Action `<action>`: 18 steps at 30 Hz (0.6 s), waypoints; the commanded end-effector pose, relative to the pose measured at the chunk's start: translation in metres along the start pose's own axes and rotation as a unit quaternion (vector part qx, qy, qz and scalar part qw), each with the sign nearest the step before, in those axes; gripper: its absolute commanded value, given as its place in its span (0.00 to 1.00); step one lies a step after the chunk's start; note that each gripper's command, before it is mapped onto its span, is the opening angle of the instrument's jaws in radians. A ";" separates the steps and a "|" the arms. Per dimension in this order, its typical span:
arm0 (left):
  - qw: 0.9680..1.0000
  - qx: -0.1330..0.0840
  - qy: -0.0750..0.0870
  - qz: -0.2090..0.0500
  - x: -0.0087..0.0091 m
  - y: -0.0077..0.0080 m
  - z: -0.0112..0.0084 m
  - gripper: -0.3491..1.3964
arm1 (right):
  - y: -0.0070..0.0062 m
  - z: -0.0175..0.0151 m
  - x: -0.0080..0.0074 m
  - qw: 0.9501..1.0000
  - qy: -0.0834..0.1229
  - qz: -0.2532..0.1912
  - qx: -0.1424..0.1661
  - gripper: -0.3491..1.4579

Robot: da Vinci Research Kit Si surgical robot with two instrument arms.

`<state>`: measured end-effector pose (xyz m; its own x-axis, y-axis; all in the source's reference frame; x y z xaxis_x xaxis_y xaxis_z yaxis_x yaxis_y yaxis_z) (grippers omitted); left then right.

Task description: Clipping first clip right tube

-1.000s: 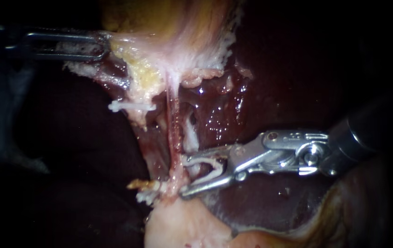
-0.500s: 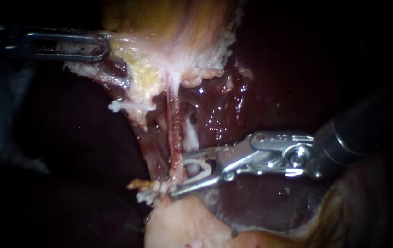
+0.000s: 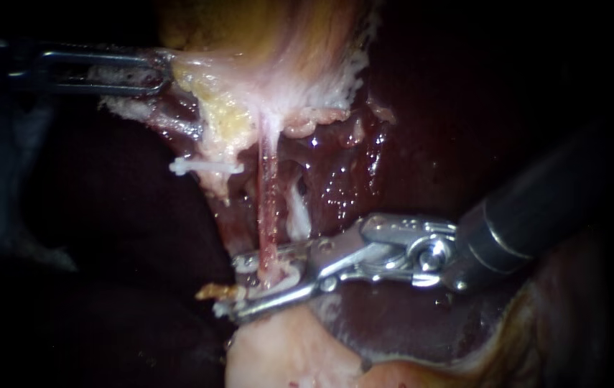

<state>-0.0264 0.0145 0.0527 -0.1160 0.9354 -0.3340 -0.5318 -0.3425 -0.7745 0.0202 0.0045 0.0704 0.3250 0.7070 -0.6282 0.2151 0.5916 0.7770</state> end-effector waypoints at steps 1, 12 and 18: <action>1.000 0.000 0.000 0.000 0.0000 0.0000 0.0000 0.00 | 0.0000 0.0002 -0.0001 1.000 0.000 0.000 0.001 0.46; 1.000 0.000 0.000 0.000 0.0000 0.0000 0.0001 0.00 | -0.0003 0.0010 0.0000 1.000 0.007 -0.001 0.003 0.46; 1.000 0.000 0.000 0.000 0.0000 0.0000 0.0001 0.00 | -0.0012 0.0012 0.0002 1.000 0.010 -0.002 0.008 0.46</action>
<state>-0.0265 0.0145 0.0528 -0.1156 0.9354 -0.3342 -0.5322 -0.3424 -0.7743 0.0212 0.0033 0.0692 0.3008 0.7147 -0.6315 0.2336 0.5868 0.7753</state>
